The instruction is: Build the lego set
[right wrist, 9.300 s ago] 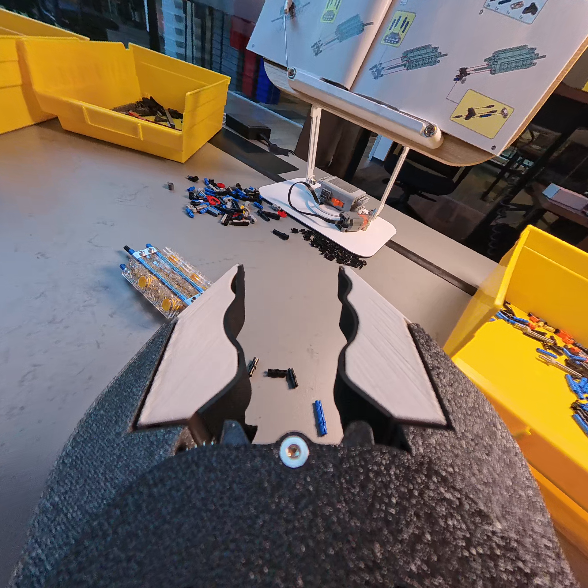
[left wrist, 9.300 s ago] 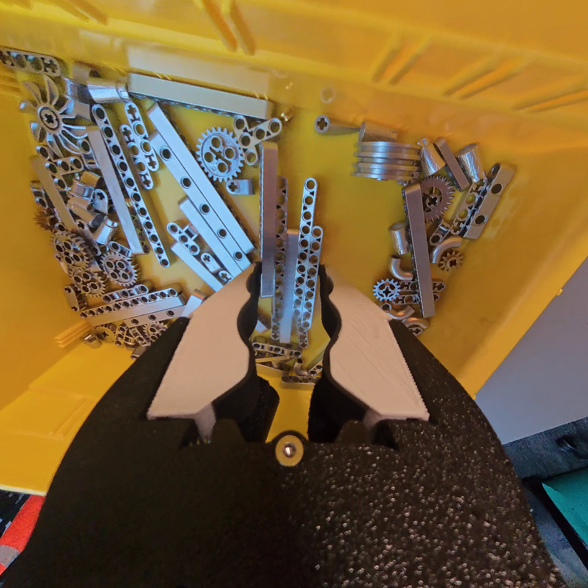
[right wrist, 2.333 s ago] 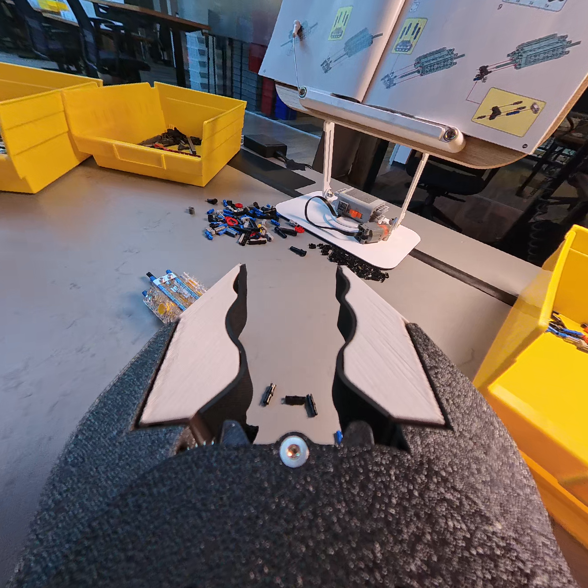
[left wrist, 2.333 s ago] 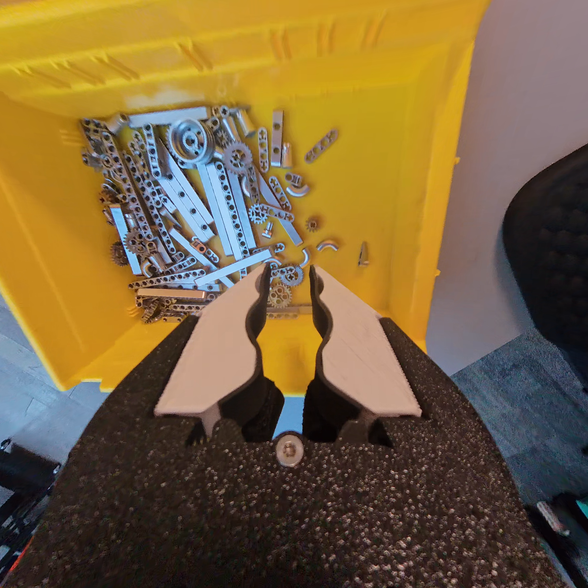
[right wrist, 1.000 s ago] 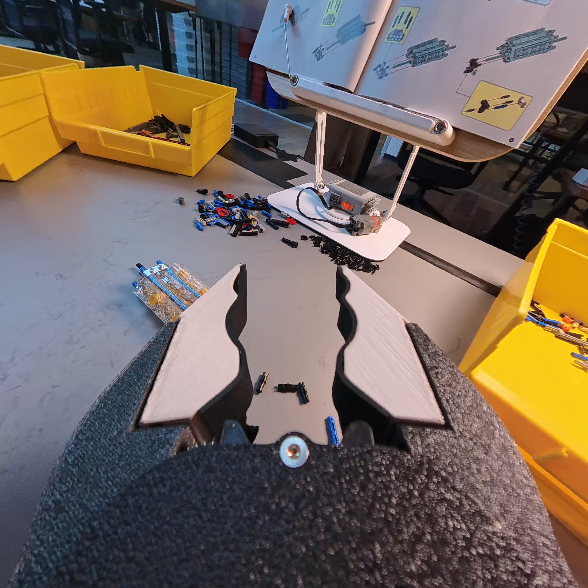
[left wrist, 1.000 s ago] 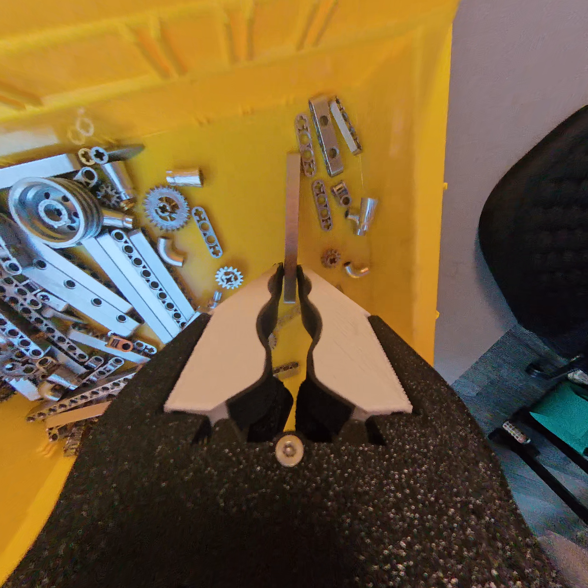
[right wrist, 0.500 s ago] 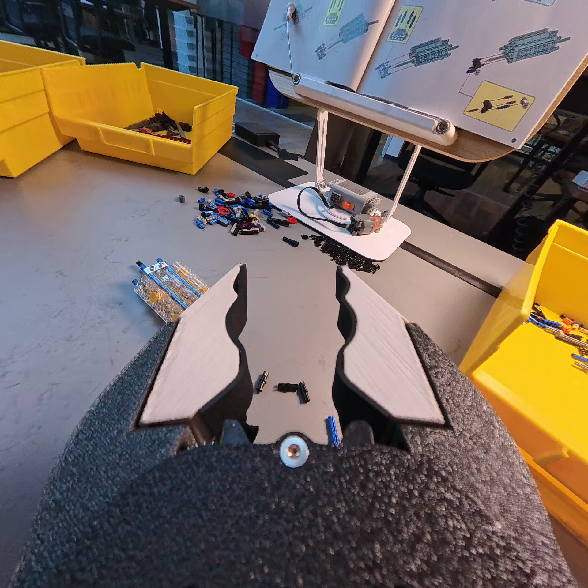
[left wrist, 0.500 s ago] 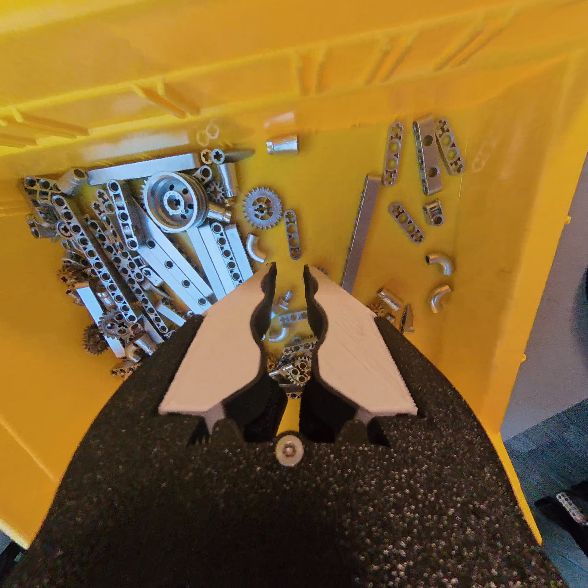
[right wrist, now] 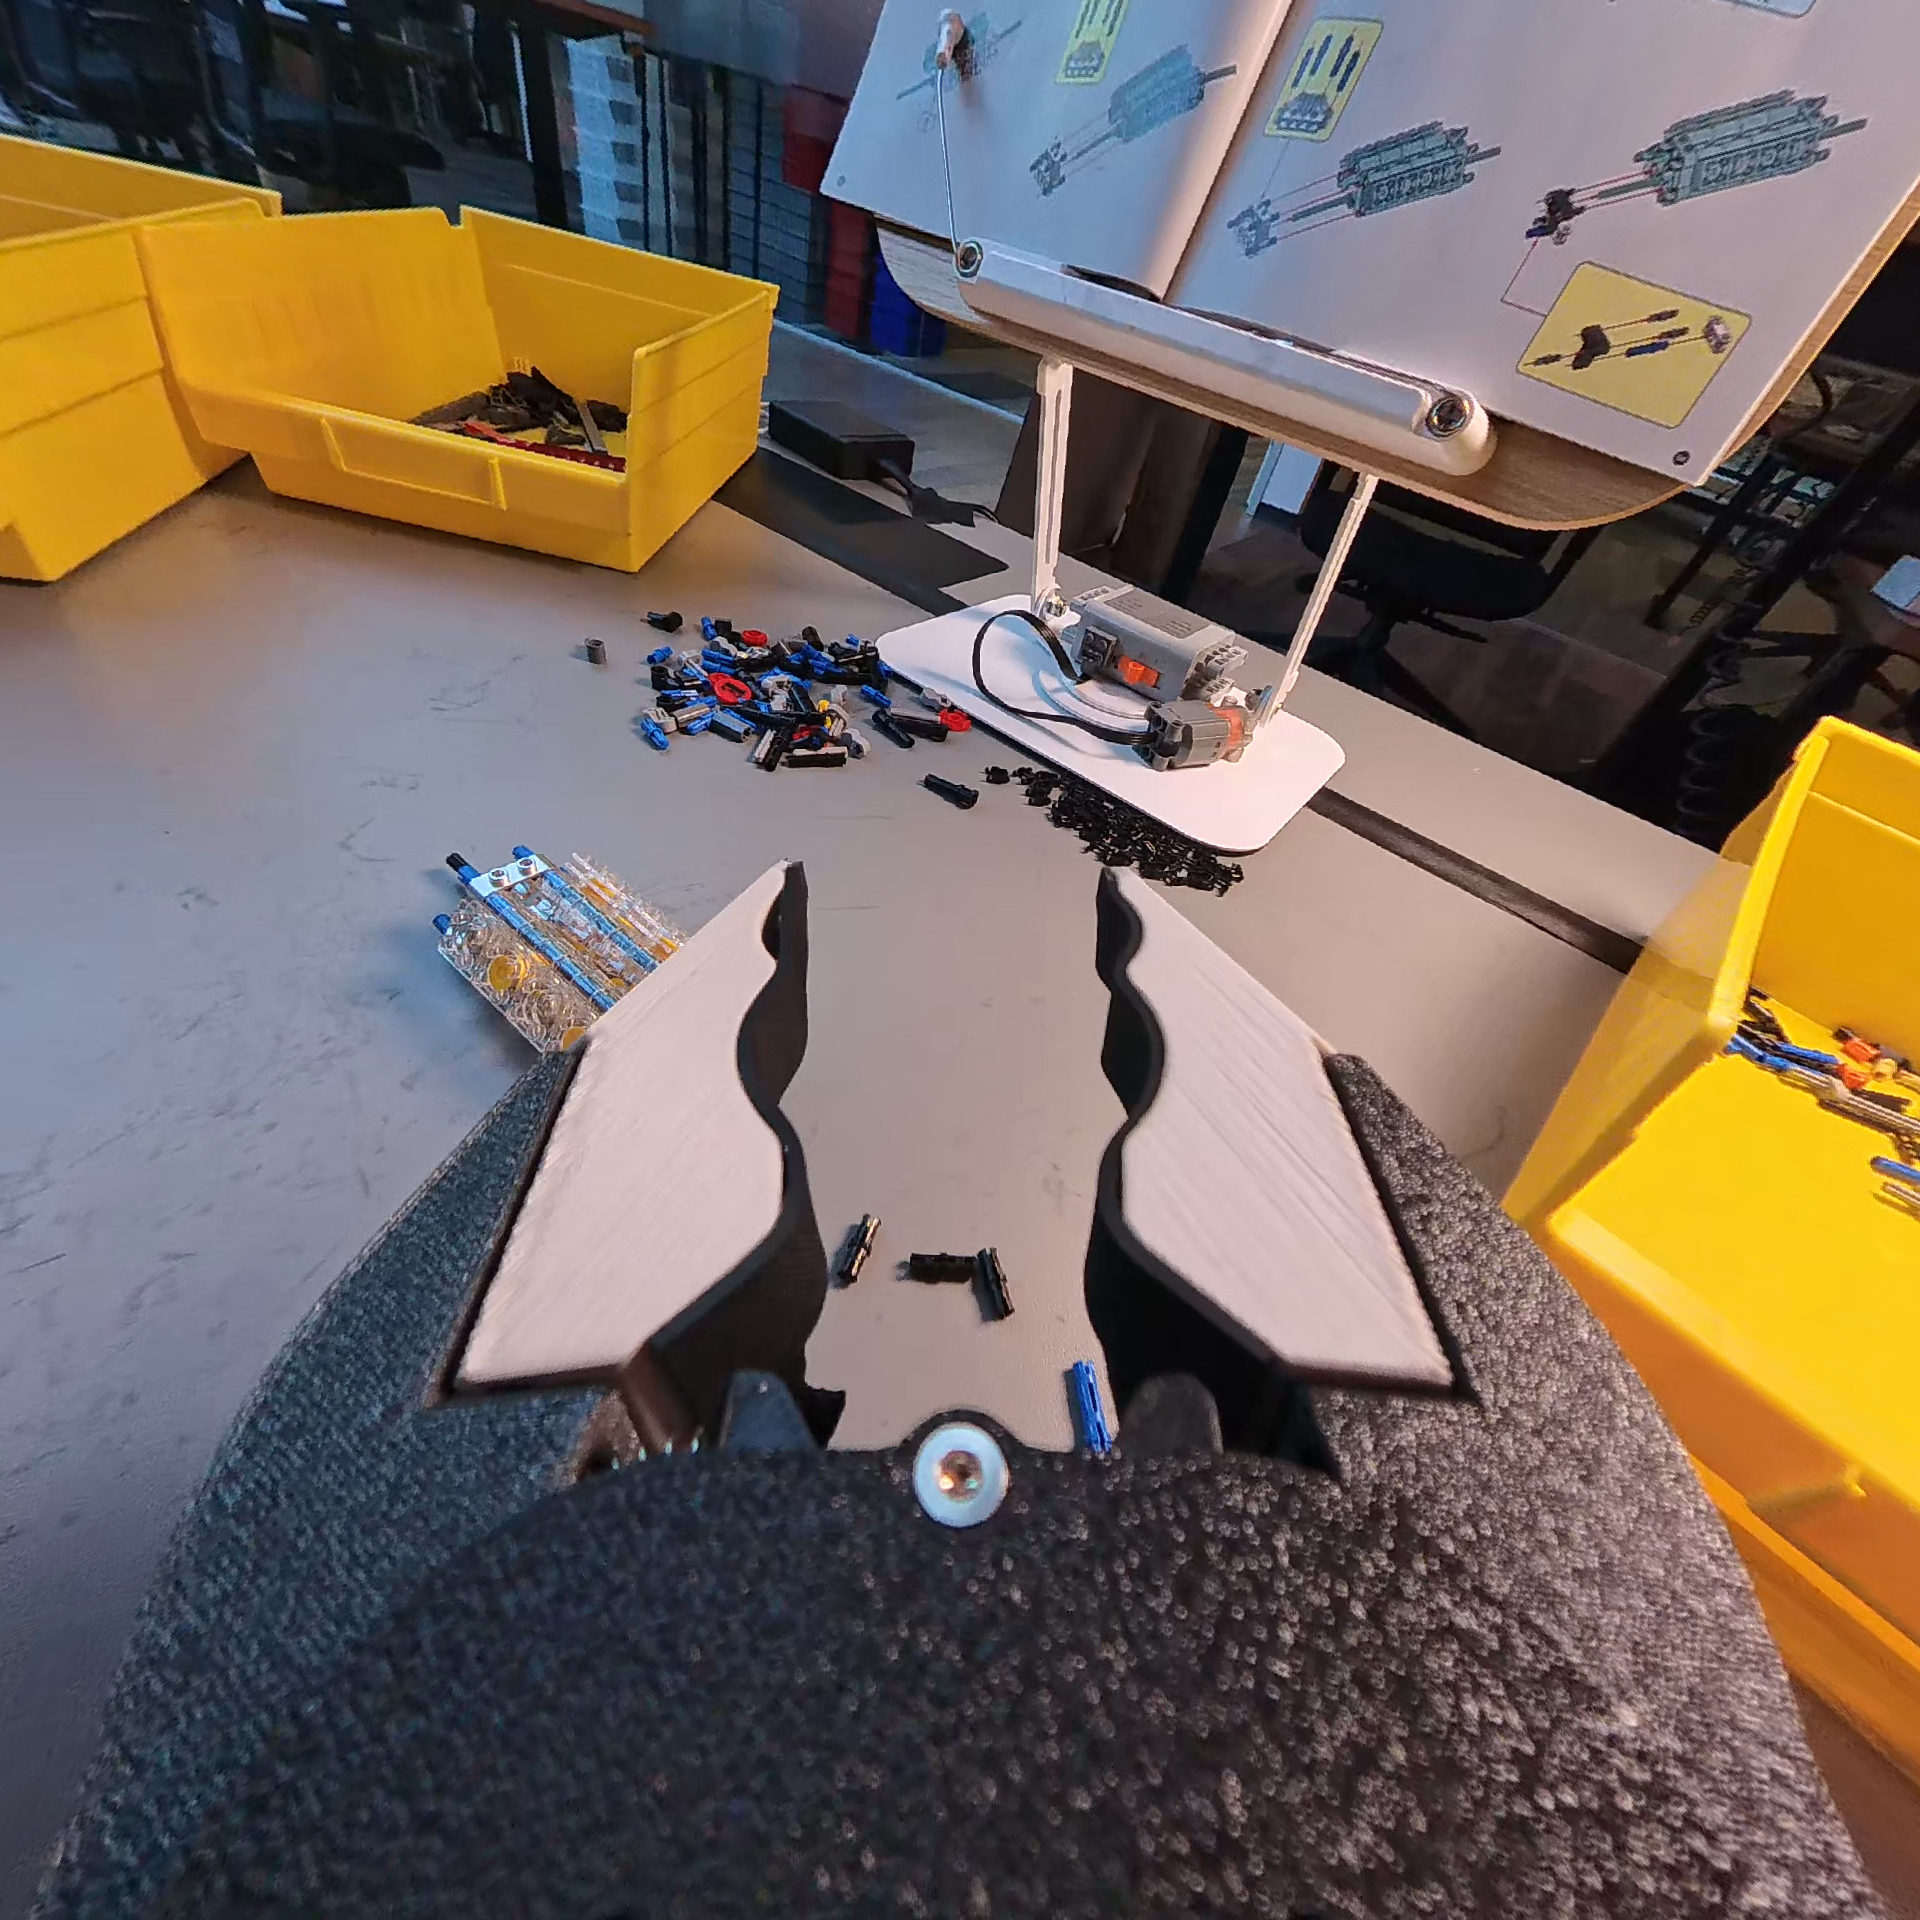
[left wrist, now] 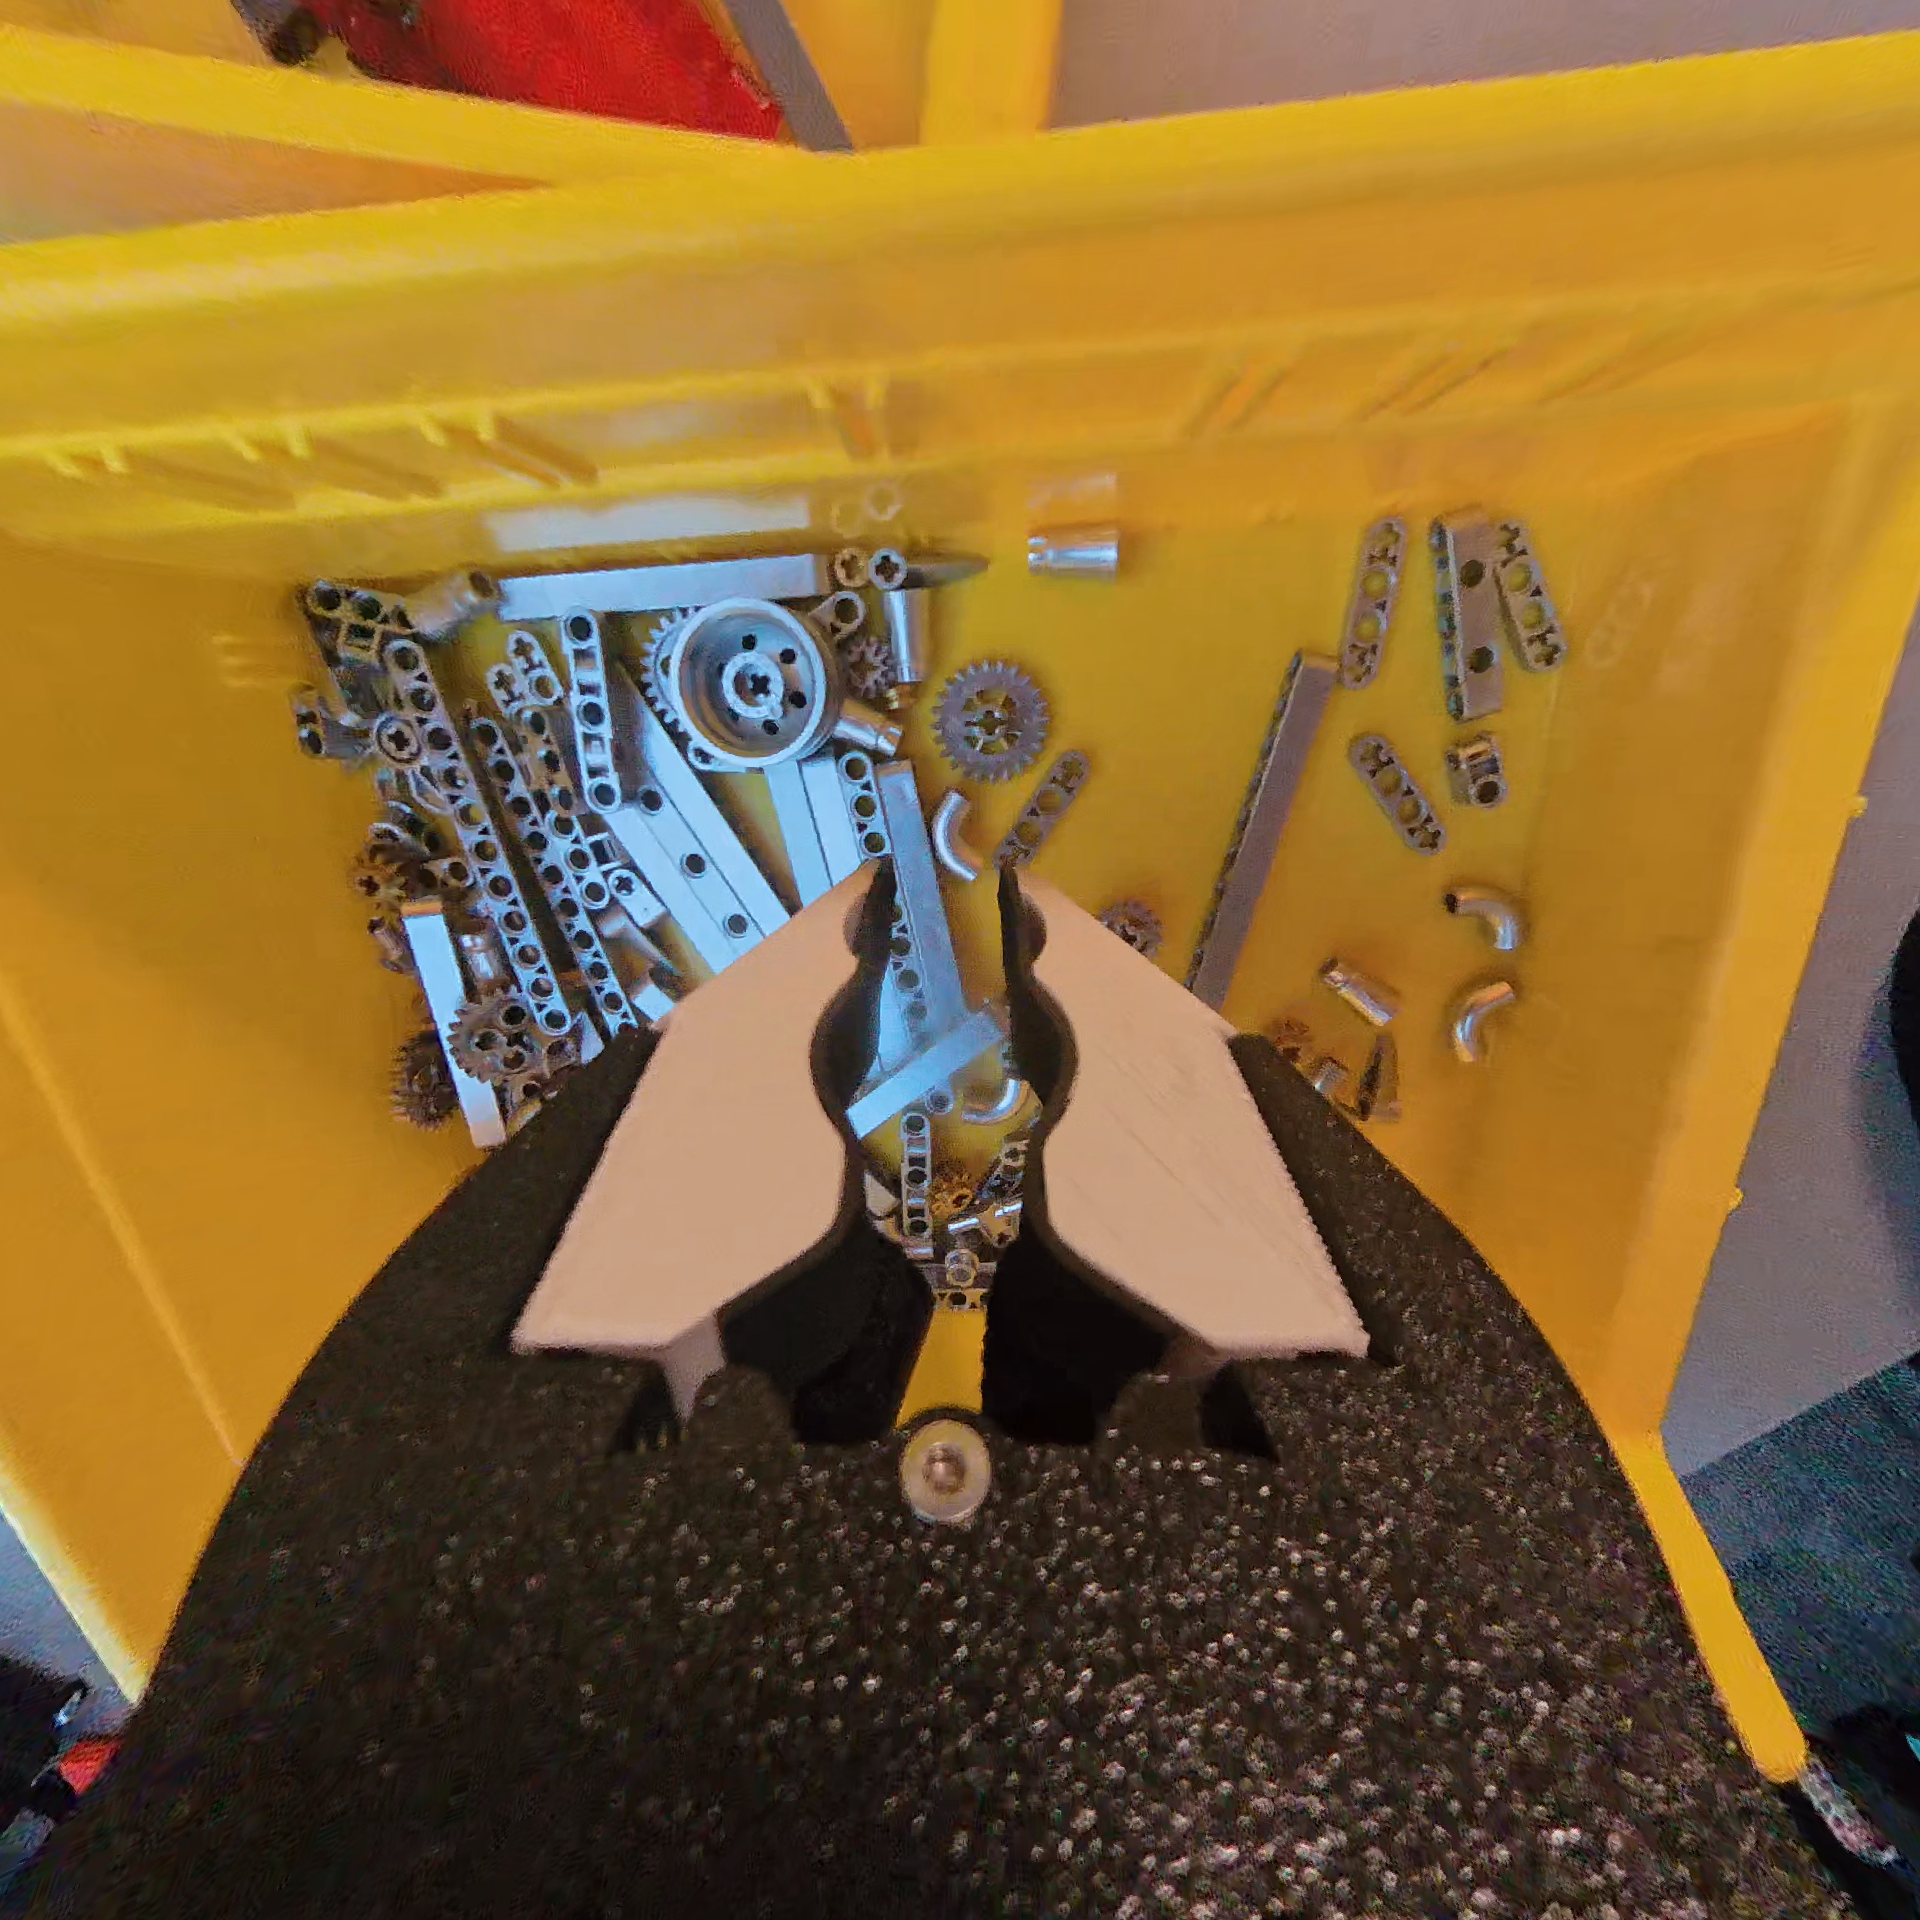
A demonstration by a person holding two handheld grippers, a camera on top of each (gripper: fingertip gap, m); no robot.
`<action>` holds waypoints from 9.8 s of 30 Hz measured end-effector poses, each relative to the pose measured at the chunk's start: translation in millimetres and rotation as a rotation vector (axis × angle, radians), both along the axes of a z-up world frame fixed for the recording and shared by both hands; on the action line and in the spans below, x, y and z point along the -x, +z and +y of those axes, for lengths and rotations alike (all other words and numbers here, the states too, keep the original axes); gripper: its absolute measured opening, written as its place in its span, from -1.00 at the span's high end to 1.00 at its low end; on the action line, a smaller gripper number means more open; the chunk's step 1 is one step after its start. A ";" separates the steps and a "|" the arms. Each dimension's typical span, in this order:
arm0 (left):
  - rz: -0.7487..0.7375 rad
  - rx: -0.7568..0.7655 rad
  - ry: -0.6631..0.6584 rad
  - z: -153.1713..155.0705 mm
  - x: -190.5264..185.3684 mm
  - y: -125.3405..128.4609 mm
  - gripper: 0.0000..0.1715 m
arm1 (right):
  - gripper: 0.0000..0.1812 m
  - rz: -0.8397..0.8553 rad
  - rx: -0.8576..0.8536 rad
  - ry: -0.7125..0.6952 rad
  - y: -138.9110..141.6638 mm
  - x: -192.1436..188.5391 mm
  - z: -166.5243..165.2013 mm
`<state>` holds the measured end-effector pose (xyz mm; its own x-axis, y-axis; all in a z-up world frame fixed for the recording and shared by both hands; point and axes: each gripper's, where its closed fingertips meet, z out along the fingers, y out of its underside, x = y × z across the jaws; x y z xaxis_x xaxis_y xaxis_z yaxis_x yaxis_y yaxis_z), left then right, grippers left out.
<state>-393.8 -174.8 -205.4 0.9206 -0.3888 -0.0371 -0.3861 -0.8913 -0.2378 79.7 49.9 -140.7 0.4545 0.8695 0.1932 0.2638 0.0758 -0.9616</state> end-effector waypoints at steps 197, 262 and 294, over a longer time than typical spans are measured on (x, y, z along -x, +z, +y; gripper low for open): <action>-0.411 -0.873 -0.318 175.2 -343.6 25.4 0.18 | 0.54 0.020 -0.028 0.426 4.2 36.3 -41.0; -0.399 -1.160 -0.079 183.5 -306.9 77.9 0.24 | 0.12 0.201 -0.003 0.027 51.9 36.6 18.2; -0.490 -1.412 0.127 165.6 -248.8 156.8 0.55 | 0.17 0.211 0.041 0.064 34.8 36.6 21.0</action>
<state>-145.0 -9.3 -48.6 0.9764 -0.2155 0.0105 0.0449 0.1554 -0.9868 43.2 70.9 -105.9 0.4244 0.9032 0.0635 0.0522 0.0456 -0.9976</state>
